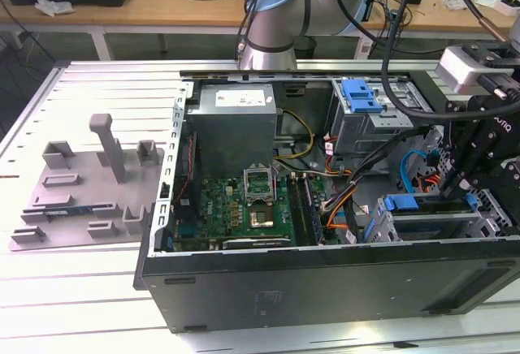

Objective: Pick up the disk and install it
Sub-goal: 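Insert the first disk wire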

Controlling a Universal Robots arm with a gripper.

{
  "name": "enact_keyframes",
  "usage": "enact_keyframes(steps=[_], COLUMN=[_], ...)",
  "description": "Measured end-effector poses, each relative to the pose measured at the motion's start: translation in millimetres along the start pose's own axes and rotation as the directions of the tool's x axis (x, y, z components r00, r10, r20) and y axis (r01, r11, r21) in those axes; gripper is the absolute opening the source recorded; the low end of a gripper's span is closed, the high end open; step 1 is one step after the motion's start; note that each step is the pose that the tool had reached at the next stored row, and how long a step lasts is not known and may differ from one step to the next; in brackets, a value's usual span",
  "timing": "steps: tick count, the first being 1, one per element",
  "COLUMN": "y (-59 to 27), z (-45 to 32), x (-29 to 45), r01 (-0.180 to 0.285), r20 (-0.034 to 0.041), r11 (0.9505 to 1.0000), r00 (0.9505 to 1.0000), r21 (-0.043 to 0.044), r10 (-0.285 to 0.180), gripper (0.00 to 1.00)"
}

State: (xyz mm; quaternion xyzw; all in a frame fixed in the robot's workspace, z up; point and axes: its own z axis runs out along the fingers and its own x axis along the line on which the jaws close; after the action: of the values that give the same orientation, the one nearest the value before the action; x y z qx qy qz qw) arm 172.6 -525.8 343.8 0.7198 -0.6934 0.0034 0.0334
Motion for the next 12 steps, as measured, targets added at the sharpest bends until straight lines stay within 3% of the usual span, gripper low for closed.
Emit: enact_keyframes(steps=[12], y=[0.2], z=[-3.3], x=[-0.2], r01=[0.0], r20=[0.0001], r11=[1.0], r00=[1.0], r21=[0.0], r10=[0.0], gripper=[0.17])
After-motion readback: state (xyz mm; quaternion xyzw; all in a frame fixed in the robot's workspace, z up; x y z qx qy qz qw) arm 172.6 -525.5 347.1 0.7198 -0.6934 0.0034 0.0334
